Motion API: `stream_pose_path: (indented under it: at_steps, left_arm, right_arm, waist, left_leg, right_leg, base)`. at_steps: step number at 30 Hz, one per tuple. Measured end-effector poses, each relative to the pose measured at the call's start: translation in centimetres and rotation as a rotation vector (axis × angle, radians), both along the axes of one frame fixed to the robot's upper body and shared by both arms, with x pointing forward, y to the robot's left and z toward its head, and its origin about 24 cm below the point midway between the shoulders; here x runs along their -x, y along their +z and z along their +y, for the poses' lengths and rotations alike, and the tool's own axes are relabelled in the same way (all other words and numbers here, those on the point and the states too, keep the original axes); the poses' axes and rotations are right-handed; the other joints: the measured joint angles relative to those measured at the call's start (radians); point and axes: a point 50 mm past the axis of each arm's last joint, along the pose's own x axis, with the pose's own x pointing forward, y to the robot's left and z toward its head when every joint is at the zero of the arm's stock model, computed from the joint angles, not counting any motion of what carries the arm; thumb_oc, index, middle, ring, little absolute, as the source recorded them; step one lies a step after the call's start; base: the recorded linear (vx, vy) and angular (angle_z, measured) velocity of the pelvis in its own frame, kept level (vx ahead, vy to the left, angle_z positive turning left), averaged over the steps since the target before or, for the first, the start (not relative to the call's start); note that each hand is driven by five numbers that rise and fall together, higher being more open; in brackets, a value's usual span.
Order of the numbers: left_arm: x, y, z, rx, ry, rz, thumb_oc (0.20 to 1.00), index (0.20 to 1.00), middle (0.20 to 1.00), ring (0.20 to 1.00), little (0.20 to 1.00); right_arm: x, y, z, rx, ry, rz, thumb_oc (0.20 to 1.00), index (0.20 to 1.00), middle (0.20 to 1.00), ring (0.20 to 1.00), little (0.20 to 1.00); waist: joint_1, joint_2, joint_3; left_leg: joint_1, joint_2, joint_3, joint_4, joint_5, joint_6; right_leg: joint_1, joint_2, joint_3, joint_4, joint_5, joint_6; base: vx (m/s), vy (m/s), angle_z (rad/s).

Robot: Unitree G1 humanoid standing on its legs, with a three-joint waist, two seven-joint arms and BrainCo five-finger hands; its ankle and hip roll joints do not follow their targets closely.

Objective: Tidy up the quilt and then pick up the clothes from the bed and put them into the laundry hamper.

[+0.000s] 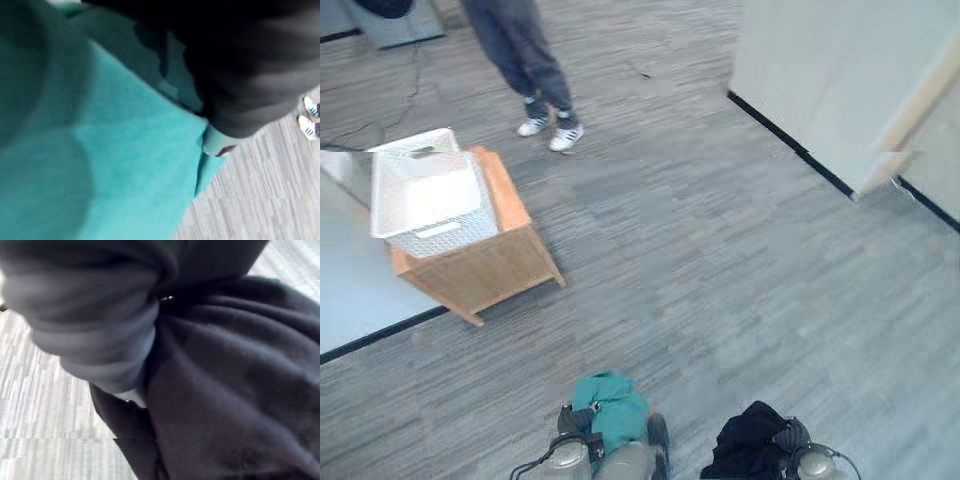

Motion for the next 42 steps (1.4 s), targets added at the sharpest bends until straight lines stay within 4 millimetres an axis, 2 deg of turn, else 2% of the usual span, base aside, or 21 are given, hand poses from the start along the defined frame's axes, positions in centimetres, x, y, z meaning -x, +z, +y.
stream_pose_path:
  at_steps: [4,6,9,10,12,13,15,17,18,21,24,26,27,30,31,32,33,36,37,40,42]
  left_arm:
    - [0.4,0.0,0.7,-0.047,-0.038,0.016,0.200,0.200,0.200,0.200,0.200]
    - [-0.1,0.2,0.7,-0.055,-0.055,0.007,0.200,0.200,0.200,0.200,0.200]
    - [-1.6,1.5,1.1,-0.096,-0.104,-0.071,0.200,0.200,0.200,0.200,0.200]
    - [-1.9,1.8,1.4,-0.098,-0.107,-0.086,0.200,0.200,0.200,0.200,0.200]
    - [-1.9,2.0,1.8,-0.117,-0.144,-0.093,0.200,0.200,0.200,0.200,0.200]
    - [-1.4,1.8,1.7,-0.129,-0.180,-0.076,0.200,0.200,0.200,0.200,0.200]
    - [-1.5,2.0,1.7,-0.141,-0.209,-0.091,0.200,0.200,0.200,0.200,0.200]
    - [-1.7,2.2,0.5,-0.082,-0.171,-0.130,0.200,0.200,0.200,0.200,0.200]
    - [-0.7,1.9,0.8,-0.081,-0.166,-0.103,0.200,0.200,0.200,0.200,0.200]
    - [-1.3,2.4,1.1,-0.082,-0.164,-0.127,0.200,0.200,0.200,0.200,0.200]
    - [-1.3,2.5,0.7,-0.064,-0.165,-0.141,0.200,0.200,0.200,0.200,0.200]
    - [-1.3,2.5,0.3,-0.048,-0.153,-0.145,0.200,0.200,0.200,0.200,0.200]
    - [-1.0,2.3,0.9,-0.064,-0.146,-0.128,0.200,0.200,0.200,0.200,0.200]
    - [-0.1,2.0,2.6,-0.106,-0.090,-0.089,0.200,0.200,0.200,0.200,0.200]
    - [0.2,1.7,2.4,-0.104,-0.079,-0.069,0.200,0.200,0.200,0.200,0.200]
    - [0.6,1.3,1.8,-0.099,-0.119,-0.049,0.200,0.200,0.200,0.200,0.200]
    - [1.4,0.9,2.2,-0.120,-0.150,-0.005,0.200,0.200,0.200,0.200,0.200]
    - [-1.8,2.2,2.1,-0.144,-0.185,-0.089,0.200,0.200,0.200,0.200,0.200]
    - [-2.8,2.8,2.3,-0.159,-0.200,-0.118,0.200,0.200,0.200,0.200,0.200]
    - [-5.6,5.2,3.2,-0.190,-0.171,-0.258,0.200,0.200,0.200,0.200,0.200]
    - [-5.0,4.7,3.6,-0.197,-0.158,-0.231,0.200,0.200,0.200,0.200,0.200]
  right_arm:
    - [-1.0,0.5,-0.7,0.001,-0.025,-0.044,0.200,0.200,0.200,0.200,0.200]
    - [-1.7,1.0,-1.5,0.012,-0.035,-0.073,0.200,0.200,0.200,0.200,0.200]
    - [-2.5,1.6,-2.3,-0.016,-0.097,-0.119,0.200,0.200,0.200,0.200,0.200]
    - [-3.0,2.1,-3.3,-0.020,-0.089,-0.119,0.200,0.200,0.200,0.200,0.200]
    - [-3.9,4.2,-7.6,0.082,-0.031,-0.150,0.200,0.200,0.200,0.200,0.200]
    - [-6.0,7.5,-10.3,0.211,-0.002,-0.261,0.200,0.200,0.200,0.200,0.200]
    - [-7.8,9.5,-11.4,0.264,-0.005,-0.358,0.200,0.200,0.200,0.200,0.200]
    - [-7.2,10.3,-10.6,0.158,-0.121,-0.477,0.200,0.200,0.200,0.200,0.200]
    - [-6.9,9.1,-7.9,0.059,-0.083,-0.474,0.200,0.200,0.200,0.200,0.200]
    - [-4.7,6.1,-4.6,-0.037,-0.054,-0.351,0.200,0.200,0.200,0.200,0.200]
    - [-3.6,4.9,-4.0,-0.046,-0.030,-0.266,0.200,0.200,0.200,0.200,0.200]
    - [-3.7,5.2,-5.0,-0.010,0.000,-0.264,0.200,0.200,0.200,0.200,0.200]
    - [-3.9,5.1,-5.0,-0.009,0.007,-0.252,0.200,0.200,0.200,0.200,0.200]
    - [-2.8,3.6,-3.7,-0.046,-0.030,-0.197,0.200,0.200,0.200,0.200,0.200]
    - [-2.4,3.0,-3.4,-0.050,-0.047,-0.169,0.200,0.200,0.200,0.200,0.200]
    - [-0.5,2.1,-3.0,-0.056,-0.049,-0.115,0.200,0.200,0.200,0.200,0.200]
    - [0.6,1.4,-1.5,-0.087,-0.037,-0.077,0.200,0.200,0.200,0.200,0.200]
    - [-0.8,2.0,-0.6,-0.103,-0.002,-0.129,0.200,0.200,0.200,0.200,0.200]
    - [-1.5,2.2,-0.3,-0.111,-0.003,-0.141,0.200,0.200,0.200,0.200,0.200]
    - [-3.0,2.9,0.3,-0.111,0.066,-0.186,0.200,0.200,0.200,0.200,0.200]
    - [-2.9,3.0,-0.2,-0.100,0.059,-0.184,0.200,0.200,0.200,0.200,0.200]
  waist:
    - [-0.076,0.063,0.000]
    - [-0.101,0.081,0.008]
    - [-0.153,0.067,0.023]
    - [-0.166,0.070,0.025]
    - [-0.159,0.068,0.034]
    - [-0.203,0.106,0.039]
    - [-0.215,0.065,0.042]
    - [-0.198,0.049,0.052]
    - [-0.187,0.013,0.069]
    - [-0.152,-0.038,0.098]
    - [-0.134,0.004,0.114]
    - [-0.131,0.088,0.097]
    - [-0.115,0.084,0.101]
    - [-0.083,-0.008,0.063]
    - [-0.083,-0.019,0.056]
    - [-0.103,0.000,0.028]
    - [-0.116,-0.028,0.019]
    - [-0.158,-0.034,0.071]
    - [-0.190,-0.005,0.086]
    - [-0.207,-0.004,0.090]
    - [-0.231,0.009,0.080]
  left_leg:
    - [0.124,0.028,-0.257,0.001,-0.070,-0.015]
    - [0.146,0.042,-0.311,0.008,-0.071,-0.003]
    - [0.213,0.084,-0.444,-0.035,-0.129,-0.019]
    - [0.224,0.117,-0.462,-0.044,-0.158,-0.096]
    - [0.269,0.147,-0.467,-0.033,-0.178,-0.118]
    - [0.285,0.220,-0.520,-0.040,-0.185,-0.120]
    - [0.268,0.219,-0.480,0.045,-0.161,-0.168]
    - [0.124,0.233,-0.457,0.390,-0.066,-0.217]
    - [-0.015,0.219,-0.415,0.655,-0.056,-0.223]
    - [-0.203,0.202,-0.271,0.899,-0.062,-0.180]
    - [-0.265,0.170,-0.049,0.417,-0.079,-0.148]
    - [-0.259,0.199,0.033,-0.009,-0.009,-0.137]
    - [-0.275,0.184,0.044,-0.078,0.043,-0.133]
    - [-0.288,0.111,0.131,-0.046,0.009,-0.085]
    - [-0.284,0.092,0.138,0.059,-0.012,-0.020]
    - [-0.198,0.041,0.139,0.123,-0.024,0.117]
    - [-0.045,0.001,0.094,-0.009,-0.031,0.141]
    - [0.048,0.007,-0.042,0.077,-0.156,0.038]
    - [0.066,0.029,-0.103,0.081,-0.167,-0.008]
    - [0.164,0.065,-0.236,-0.023,-0.186,-0.085]
    - [0.260,0.133,-0.354,-0.055,-0.227,-0.144]
  right_leg:
    - [-0.249,0.016,0.088,0.078,-0.067,-0.104]
    - [-0.353,0.018,0.117,0.005,-0.065,-0.096]
    - [-0.393,0.012,0.221,-0.488,0.019,-0.052]
    - [-0.383,0.016,0.270,-0.614,0.050,-0.051]
    - [-0.377,-0.003,0.291,-0.640,0.145,-0.034]
    - [-0.374,0.070,0.289,-0.548,0.162,-0.023]
    - [-0.365,0.083,0.314,-0.486,0.175,-0.120]
    - [-0.320,0.111,0.275,-0.478,0.117,-0.182]
    - [-0.256,0.122,0.268,-0.525,0.112,-0.208]
    - [-0.144,0.127,0.226,-0.636,0.118,-0.226]
    - [0.001,0.156,0.122,-0.710,0.051,-0.138]
    - [0.013,0.223,0.064,-0.661,-0.031,-0.076]
    - [0.061,0.234,0.052,-0.660,-0.041,-0.162]
    - [0.176,0.208,0.048,-0.712,-0.092,-0.078]
    - [0.177,0.222,0.048,-0.645,-0.093,-0.079]
    - [0.148,0.247,0.051,-0.468,-0.096,-0.079]
    - [0.019,0.204,0.006,-0.084,-0.049,-0.051]
    - [-0.376,0.068,0.206,0.464,-0.028,-0.059]
    - [-0.445,0.083,0.249,0.347,-0.057,-0.084]
    - [-0.453,0.068,0.327,-0.582,-0.016,-0.110]
    - [-0.372,0.072,0.434,-0.814,0.033,-0.073]
  base:
    - [0.57,-0.215,1.28]
    - [0.72,-0.450,1.15]
    - [0.57,-0.360,1.31]
    - [0.55,-0.442,1.19]
    - [0.56,-0.410,1.15]
    - [0.52,-0.309,1.10]
    - [0.45,-0.413,0.81]
    - [0.26,-0.465,0.36]
    - [0.24,-0.437,0.24]
    - [0.42,-0.209,0.09]
    - [0.70,0.084,0.50]
    - [0.38,0.047,0.29]
    - [0.74,0.086,0.22]
    - [0.68,0.134,0.11]
    - [0.50,0.131,0.58]
    - [0.48,0.120,0.90]
    - [0.65,0.072,0.88]
    - [0.78,-0.125,0.93]
    - [0.79,-0.317,1.42]
    - [0.63,-0.293,1.54]
    - [0.67,-0.373,1.82]
